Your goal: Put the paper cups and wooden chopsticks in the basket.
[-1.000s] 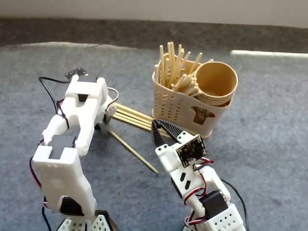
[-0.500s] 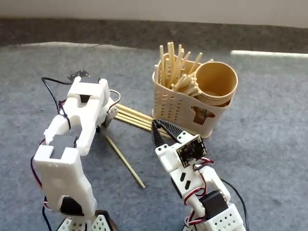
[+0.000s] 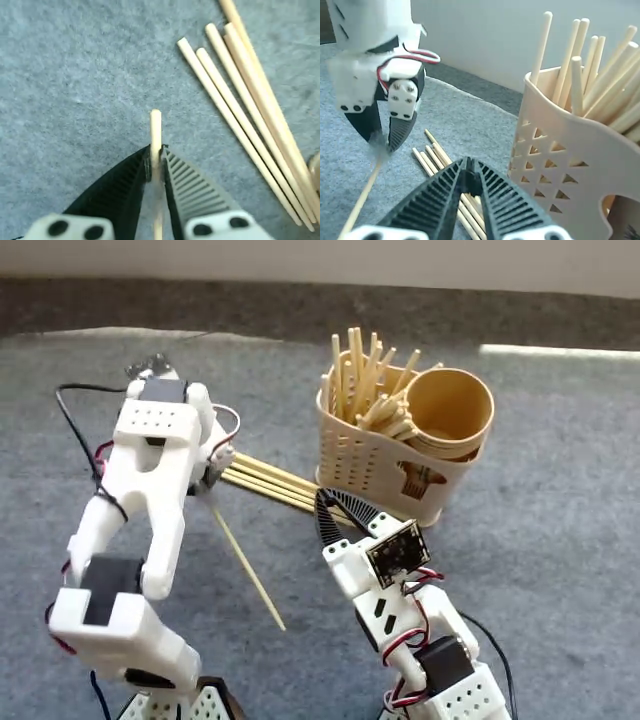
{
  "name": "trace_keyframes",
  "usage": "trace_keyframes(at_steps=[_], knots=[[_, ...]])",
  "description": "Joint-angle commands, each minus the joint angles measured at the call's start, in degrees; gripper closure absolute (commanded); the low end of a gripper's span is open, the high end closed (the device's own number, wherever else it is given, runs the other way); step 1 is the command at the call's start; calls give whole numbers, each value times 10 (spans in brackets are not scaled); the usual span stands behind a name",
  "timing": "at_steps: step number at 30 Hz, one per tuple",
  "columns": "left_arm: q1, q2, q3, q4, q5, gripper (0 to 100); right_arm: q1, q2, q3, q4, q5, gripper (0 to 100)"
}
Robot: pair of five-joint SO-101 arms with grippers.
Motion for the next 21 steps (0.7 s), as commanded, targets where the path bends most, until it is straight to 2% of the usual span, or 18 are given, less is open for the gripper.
trace_keyframes(at_steps=[1, 6, 17, 21], knots=[[-6, -68, -42, 4, -19, 994, -2, 3, 89, 1, 7, 992], [-3, -106, -91, 0, -40, 994, -2, 3, 89, 1, 7, 992], [-2, -204, -295, -2, -44, 994, -2, 3, 89, 1, 7, 992], [13, -230, -342, -32, -43, 994, -2, 3, 89, 1, 7, 992]])
